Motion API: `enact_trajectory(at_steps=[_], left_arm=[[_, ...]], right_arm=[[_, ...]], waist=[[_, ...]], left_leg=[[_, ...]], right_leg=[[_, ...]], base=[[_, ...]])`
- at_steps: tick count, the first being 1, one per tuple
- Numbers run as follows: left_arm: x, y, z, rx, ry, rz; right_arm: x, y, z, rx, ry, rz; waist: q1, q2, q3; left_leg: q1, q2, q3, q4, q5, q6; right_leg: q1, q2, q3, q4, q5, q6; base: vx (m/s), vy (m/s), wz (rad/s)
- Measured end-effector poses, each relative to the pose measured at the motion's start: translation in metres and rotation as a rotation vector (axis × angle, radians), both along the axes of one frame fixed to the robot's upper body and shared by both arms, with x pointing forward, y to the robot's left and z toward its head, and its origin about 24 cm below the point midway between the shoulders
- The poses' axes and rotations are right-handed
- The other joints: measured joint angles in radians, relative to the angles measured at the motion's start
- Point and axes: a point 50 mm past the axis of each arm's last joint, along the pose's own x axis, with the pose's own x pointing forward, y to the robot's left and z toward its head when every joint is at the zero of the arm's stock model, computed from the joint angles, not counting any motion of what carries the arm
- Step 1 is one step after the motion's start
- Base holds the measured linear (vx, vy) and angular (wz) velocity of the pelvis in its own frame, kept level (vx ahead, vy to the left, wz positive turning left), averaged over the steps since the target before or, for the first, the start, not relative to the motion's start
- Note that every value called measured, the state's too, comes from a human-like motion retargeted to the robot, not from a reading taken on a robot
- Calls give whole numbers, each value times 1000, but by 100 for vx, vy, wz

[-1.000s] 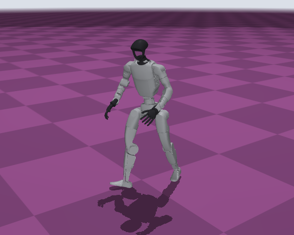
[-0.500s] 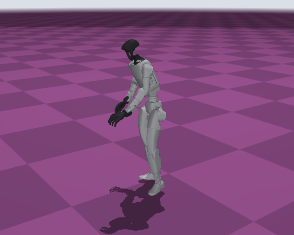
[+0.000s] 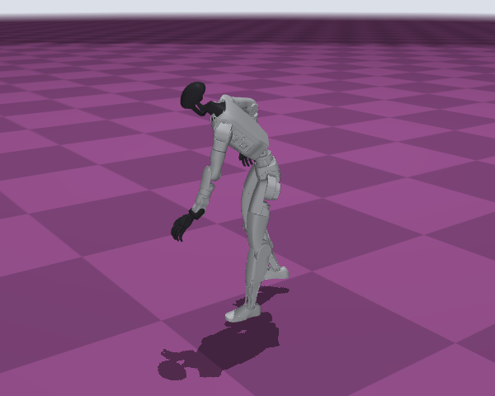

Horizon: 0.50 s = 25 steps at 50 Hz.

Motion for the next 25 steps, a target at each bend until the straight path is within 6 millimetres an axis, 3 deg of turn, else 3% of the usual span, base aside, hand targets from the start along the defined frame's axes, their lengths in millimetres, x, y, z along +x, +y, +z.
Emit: enact_trajectory(at_steps=[5,7,8,10,13,15,16,17,18,19,20,22,23,25], left_arm=[[-1,27,37,-278,-217,119],[1,31,62,-392,-348,153],[-4,45,79,-389,-388,184],[2,39,94,-431,-453,162],[4,36,107,-315,-412,121],[-4,50,112,-190,-367,150],[-2,47,131,-183,-433,148],[-3,46,142,-170,-471,154],[-6,53,139,-145,-455,171],[-10,59,136,-120,-439,190],[-14,65,133,-95,-424,208],[-11,60,119,-188,-460,188],[-17,68,111,-192,-438,211],[-11,54,86,-328,-474,182]], right_arm=[[-4,8,2,2,10,51],[-3,14,2,5,-7,54],[1,27,-1,22,0,92],[3,23,6,27,-47,69],[4,25,14,76,-84,65],[9,31,16,106,-93,84],[23,29,24,120,-135,84],[33,27,29,7,-159,159],[35,21,29,-362,-176,388],[38,21,30,-442,-205,433],[41,24,32,-379,-226,384],[41,25,38,81,-236,51],[39,31,34,91,-218,57],[38,17,37,73,-245,-13]], waist=[[-100,-67,0],[-121,-94,0],[-149,-120,0],[-133,-115,0],[-128,-111,0],[-154,-122,0],[-116,-163,0],[-94,-189,0],[-105,-189,0],[-115,-192,0],[-125,-197,0],[-126,-183,0],[-151,-177,0],[-128,-152,0]], left_leg=[[-76,-88,15,-25,14,9],[-115,-122,24,-34,18,9],[-140,-129,32,-34,19,9],[-181,-139,44,-33,13,-2],[-252,-129,64,32,-40,-22],[-261,-132,74,27,-41,-31],[-294,-131,136,26,-41,-5],[-312,-129,177,26,-43,7],[-301,-127,180,26,-46,-8],[-296,-127,188,30,-51,-5],[-294,-129,199,34,-55,7],[-280,-133,210,40,-65,1],[-261,-127,201,47,-73,-19],[-237,-136,219,58,-87,-3]], right_leg=[[-14,20,-129,-418,190,61],[-25,17,-213,-536,266,77],[-36,18,-251,-576,287,68],[-78,4,-322,-558,272,89],[-167,-33,-324,-452,235,158],[-173,-29,-290,-488,256,169],[-261,-34,-223,-451,269,192],[-314,-36,-179,-433,279,208],[-295,-30,-182,-453,285,211],[-291,-30,-178,-459,288,208],[-294,-33,-172,-457,290,203],[-280,-36,-171,-467,288,210],[-239,-27,-180,-494,287,195],[-229,-41,-163,-480,272,213]], base=[[9,20,14],[6,15,10],[6,14,-17],[8,14,-25],[10,13,-32],[-1,6,-73],[-14,-1,-167],[-11,-2,-163],[1,2,-83],[5,4,-33],[3,2,-32],[12,2,-13],[18,1,2],[9,-2,-8]])
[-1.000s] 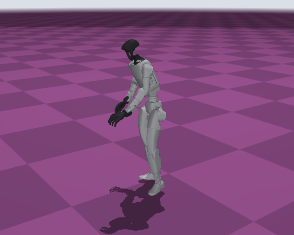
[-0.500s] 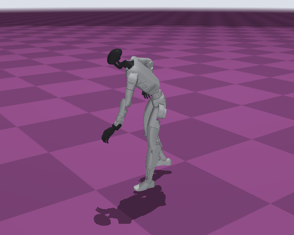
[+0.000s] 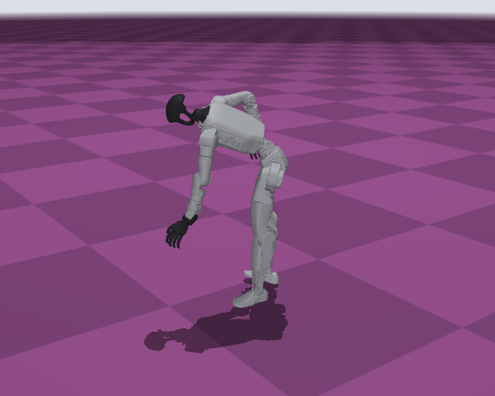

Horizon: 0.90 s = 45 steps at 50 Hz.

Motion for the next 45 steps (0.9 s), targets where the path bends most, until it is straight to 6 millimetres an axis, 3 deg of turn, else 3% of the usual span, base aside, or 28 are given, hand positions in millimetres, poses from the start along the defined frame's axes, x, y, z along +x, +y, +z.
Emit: enact_trajectory(at_steps=[2,3,5,7,8,9,10,15,17,20,23,28,30,33,35,37,38,41,45], left_arm=[[0,-10,-33,-75,29,-28],[1,-19,-52,-112,46,-56],[-3,-32,-85,-125,123,-90],[-11,-54,-128,-82,246,-169],[-16,-62,-145,-50,311,-198],[-22,-69,-161,-29,366,-229],[-29,-76,-175,-15,417,-260],[-59,-92,-218,15,545,-334],[-66,-94,-220,-48,491,-325],[-85,-94,-229,-190,406,-306],[-108,-97,-241,-398,285,-236],[-132,-117,-255,-685,147,-181],[-136,-127,-256,-769,115,-215],[-133,-142,-250,-864,54,-309],[-129,-150,-246,-872,46,-354],[-121,-157,-240,-897,34,-399],[-120,-160,-239,-893,46,-418],[-117,-164,-243,-929,110,-496],[-125,-151,-262,-1017,255,-581]], right_arm=[[-7,-8,-3,15,19,-56],[-11,-14,-5,16,32,-83],[-16,-16,-13,28,77,-101],[-27,-22,-25,-37,149,-85],[-31,-27,-27,-225,186,21],[-32,-29,-31,-185,210,2],[-33,-28,-34,-28,219,-78],[-24,-37,-35,-125,270,2],[-15,-43,-26,-164,244,8],[-2,-48,-16,-192,162,-63],[10,-46,-13,-168,71,-185],[24,-35,-8,-9,-60,-370],[28,-27,-10,37,-66,-394],[40,-10,-14,44,-77,-395],[52,5,-16,76,-70,-381],[68,21,-13,84,-72,-327],[75,31,-11,96,-77,-310],[96,60,-1,118,-100,-186],[122,93,29,114,-190,36]], waist=[[6,37,0],[18,63,0],[7,95,0],[-23,155,0],[-20,165,0],[-15,168,0],[-9,168,0],[49,157,0],[91,150,-8],[136,150,-23],[165,136,-78],[212,156,-181],[238,173,-217],[265,191,-243],[270,197,-246],[264,196,-252],[264,190,-241],[280,176,-220],[356,169,-199]], left_leg=[[43,5,2,17,-18,-8],[71,17,-3,26,-28,-40],[116,11,0,54,-55,-5],[186,21,-46,86,-76,-49],[215,30,-40,123,-103,-36],[244,46,-34,173,-134,-20],[273,65,-27,230,-169,-4],[355,249,21,701,-260,124],[398,287,23,800,-247,181],[452,344,-42,935,-270,192],[477,279,-173,910,-342,190],[487,89,-483,683,-438,194],[491,10,-648,572,-461,184],[529,-85,-882,430,-398,124],[550,-101,-925,408,-359,107],[538,-80,-872,442,-377,132],[561,-73,-833,433,-377,125],[605,-51,-753,408,-390,113],[648,-22,-660,352,-376,69]], right_leg=[[45,-2,9,5,-25,-7],[73,4,12,11,-42,-1],[138,-6,10,0,-64,-16],[320,21,-16,-168,-38,-51],[357,18,-10,-164,-51,-55],[380,10,-6,-118,-82,-50],[395,-1,-2,-51,-120,-42],[609,12,123,-68,-176,-115],[650,13,195,-34,-203,-131],[732,40,300,13,-240,-126],[775,49,420,26,-242,-92],[799,70,625,2,-212,-56],[789,94,705,7,-202,-44],[804,118,820,-35,-182,-62],[808,130,881,-44,-180,-62],[772,150,907,-1,-188,-21],[790,138,926,-30,-186,-43],[775,120,832,-19,-198,-45],[725,41,478,32,-235,-103]], base=[[12,-4,-13],[17,-6,-6],[20,-8,43],[23,-11,75],[23,-14,9],[25,-16,-32],[25,-19,-46],[27,-20,-106],[31,-16,-177],[33,-8,-195],[30,0,-214],[24,5,-223],[17,8,-232],[11,10,-212],[5,12,-172],[0,14,-142],[-1,15,-129],[-4,14,-120],[-7,10,-133]])
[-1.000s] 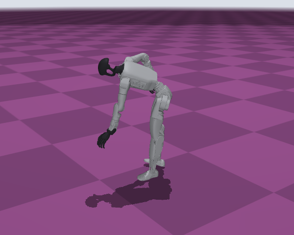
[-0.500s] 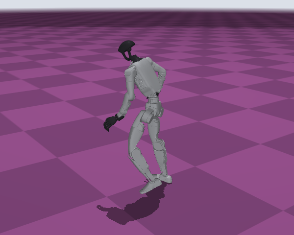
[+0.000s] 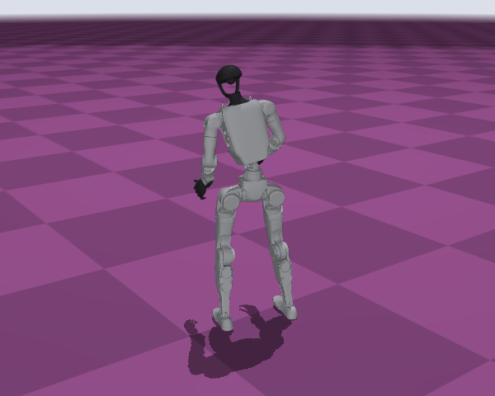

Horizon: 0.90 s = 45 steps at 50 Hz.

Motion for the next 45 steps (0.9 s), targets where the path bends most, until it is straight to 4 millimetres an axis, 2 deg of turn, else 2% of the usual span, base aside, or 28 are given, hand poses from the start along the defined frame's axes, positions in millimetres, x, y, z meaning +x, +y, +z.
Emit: enact_trajectory(at_steps=[2,5,7,10,12,15,18,20,23,25,29,32,34,35,36,38,40,42,43,45], left_arm=[[-10,19,-11,-24,70,-12],[-33,54,-27,-44,175,67],[-61,82,-39,-28,262,176],[-117,126,-52,19,412,381],[-153,156,-51,74,498,506],[-209,196,-37,175,613,685],[-262,229,-11,287,698,856],[-290,246,10,352,729,965],[-336,267,47,465,777,1102],[-363,272,67,489,877,1192],[-396,281,105,611,931,1301],[-418,280,126,689,946,1390],[-438,272,134,716,982,1457],[-444,267,132,719,995,1491],[-442,262,122,716,1001,1504],[-438,253,104,697,1004,1506],[-438,241,86,669,1028,1499],[-431,226,62,648,1038,1483],[-425,218,49,636,1054,1459],[-406,206,26,614,1057,1416]], right_arm=[[17,12,26,-50,-89,105],[42,17,81,-152,-288,190],[52,15,123,-239,-447,199],[56,13,187,-368,-713,176],[50,13,235,-460,-918,145],[27,13,296,-584,-1218,97],[-7,13,339,-711,-1487,66],[-33,11,357,-794,-1642,61],[-67,21,368,-890,-1846,105],[-85,17,377,-1001,-1910,57],[-119,18,377,-1264,-2073,87],[-132,21,368,-1352,-2159,135],[-132,23,359,-1336,-2174,157],[-133,23,355,-1322,-2177,180],[-130,17,354,-1352,-2180,141],[-122,3,354,-1494,-2182,-26],[-112,-2,341,-1463,-2101,-14],[-106,-4,315,-1213,-1920,183],[-105,-3,300,-1033,-1794,293],[-99,-10,277,-882,-1608,330]], waist=[[48,5,12],[115,25,39],[141,49,70],[158,71,96],[164,79,127],[176,88,168],[191,97,185],[209,106,193],[203,84,199],[208,65,199],[174,34,199],[84,-10,199],[-10,-58,199],[-49,-65,199],[-73,-50,199],[-135,-47,199],[-218,-65,199],[-289,-54,199],[-335,-50,199],[-420,-55,199]], left_leg=[[7,27,55,-13,2,-12],[7,68,135,-33,7,-25],[10,97,169,-27,6,-35],[1,127,212,-36,16,-38],[-11,145,230,-36,17,-36],[-22,166,255,-45,19,-23],[-50,184,275,-57,26,-21],[-71,195,289,-65,32,-26],[-107,213,315,-76,49,-48],[-135,211,339,-82,61,-51],[-209,224,356,-76,86,-83],[-270,224,347,-82,120,-101],[-294,219,346,-100,142,-101],[-299,223,349,-110,151,-101],[-300,229,358,-122,158,-94],[-298,241,384,-148,168,-78],[-282,258,421,-179,180,-62],[-243,289,470,-215,191,-65],[-230,301,495,-230,193,-61],[-204,315,548,-261,195,-53]], right_leg=[[-23,-52,-198,33,-15,-44],[-57,-110,-390,58,2,-74],[-67,-122,-425,54,22,-66],[-104,-143,-426,18,52,-37],[-125,-169,-438,-22,69,-16],[-152,-217,-489,-93,91,17],[-194,-259,-563,-163,112,51],[-225,-282,-626,-206,119,76],[-275,-296,-749,-259,119,102],[-321,-312,-828,-268,104,137],[-403,-299,-912,-269,103,138],[-475,-300,-890,-269,189,138],[-518,-308,-863,-269,259,138],[-535,-307,-855,-269,290,138],[-550,-302,-853,-269,315,138],[-579,-292,-848,-269,363,138],[-607,-270,-828,-269,401,133],[-620,-220,-802,-269,413,135],[-629,-197,-789,-269,412,133],[-651,-155,-760,-269,406,124]], base=[[-11,6,-153],[-12,3,-140],[-10,-2,-100],[-9,-6,-76],[-7,-12,-60],[-6,-16,-49],[-4,-19,-42],[-2,-23,-40],[0,-27,-42],[-1,-33,-36],[-1,-42,-12],[2,-46,32],[9,-43,30],[10,-44,5],[11,-43,-10],[16,-41,-30],[19,-42,-57],[20,-46,-79],[22,-44,-79],[22,-39,-90]])
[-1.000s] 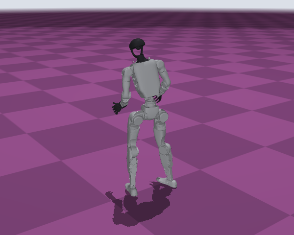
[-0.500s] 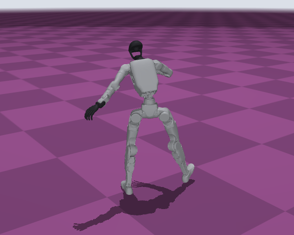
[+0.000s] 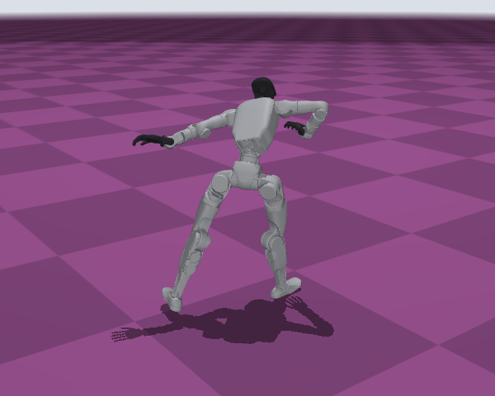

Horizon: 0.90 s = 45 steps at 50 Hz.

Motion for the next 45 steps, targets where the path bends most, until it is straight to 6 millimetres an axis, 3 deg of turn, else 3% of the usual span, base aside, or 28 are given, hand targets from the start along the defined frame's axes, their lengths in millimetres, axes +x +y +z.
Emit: enact_trajectory(at_steps=[2,3,6,9,11,13,15,18,20,22,24,25,27,28,30,34,37,40,45], left_arm=[[33,-1,-18,-30,-27,-47],[56,1,-26,-68,-17,-127],[140,-4,-48,-87,-119,-289],[233,-13,-49,-35,-291,-358],[302,-20,-33,-24,-463,-386],[375,-28,1,-14,-670,-411],[442,-37,57,10,-902,-455],[524,-64,173,44,-1308,-581],[553,-91,268,81,-1576,-694],[558,-121,359,118,-1834,-813],[541,-150,443,181,-2046,-944],[528,-162,478,209,-2128,-1012],[477,-183,557,376,-2246,-1132],[464,-194,573,412,-2304,-1162],[436,-205,601,502,-2355,-1230],[405,-213,626,610,-2372,-1294],[407,-211,625,638,-2332,-1322],[424,-202,611,576,-2345,-1283],[484,-184,553,459,-2175,-1334]], right_arm=[[1,-7,-19,106,147,-1],[-6,-17,-26,168,205,-12],[-16,-37,-52,293,301,-115],[-17,-52,-82,390,388,-268],[-17,-59,-97,428,450,-338],[-15,-65,-112,455,533,-402],[-15,-70,-129,506,629,-446],[-13,-77,-152,575,782,-481],[-13,-79,-165,612,868,-493],[-13,-81,-173,627,936,-492],[-14,-82,-177,633,980,-484],[-15,-82,-178,634,1002,-479],[-9,-82,-163,648,975,-419],[-11,-82,-170,639,992,-446],[-13,-82,-173,633,998,-453],[-10,-83,-172,668,994,-450],[-6,-85,-168,720,982,-428],[-1,-89,-170,733,966,-460],[9,-89,-168,724,957,-459]], waist=[[-62,-48,0],[-86,-40,0],[-161,-14,0],[-242,16,0],[-295,34,0],[-338,57,0],[-372,78,0],[-405,120,0],[-409,147,0],[-402,185,0],[-385,225,0],[-374,246,0],[-302,237,0],[-322,293,0],[-324,333,0],[-305,367,0],[-299,379,0],[-278,380,0],[-241,339,-14]], left_leg=[[5,-13,50,5,-11,19],[-19,3,36,55,-25,18],[-11,-32,36,111,-39,38],[53,-88,104,89,-11,64],[85,-118,154,79,15,84],[104,-137,163,77,55,94],[108,-144,123,99,100,97],[81,-145,8,167,161,90],[58,-145,-66,211,200,82],[46,-148,-122,242,242,71],[38,-154,-166,263,285,56],[42,-155,-184,271,307,47],[27,-181,-140,322,319,63],[32,-171,-202,300,362,41],[53,-177,-251,290,415,19],[89,-203,-323,295,471,-17],[91,-221,-367,343,437,-20],[89,-251,-390,394,311,5],[34,-280,-322,519,-20,99]], right_leg=[[-81,7,51,81,-39,-7],[-131,-7,50,194,-105,8],[-136,34,103,149,-97,-7],[-79,96,177,0,-20,-59],[-74,104,214,0,-23,-73],[-66,109,247,0,-30,-87],[-54,112,275,0,-38,-99],[-45,111,309,2,-47,-103],[-45,112,328,12,-55,-101],[-44,117,349,22,-61,-100],[-43,125,368,29,-66,-102],[-38,131,377,35,-70,-105],[-182,128,449,260,-150,-59],[-77,142,425,101,-105,-105],[6,153,427,12,-85,-129],[82,163,462,0,-116,-151],[109,156,469,72,-184,-148],[198,151,502,26,-193,-167],[305,118,540,68,-257,-160]], base=[[23,-34,-100],[27,-31,-65],[31,-17,-84],[29,-11,-105],[30,-6,-94],[29,-4,-83],[28,-4,-71],[27,-3,-60],[24,-1,-61],[25,1,-71],[25,2,-79],[19,3,-153],[21,3,-140],[33,2,-4],[33,2,-1],[28,1,-54],[29,3,-39],[26,-1,-41],[27,1,-39]])
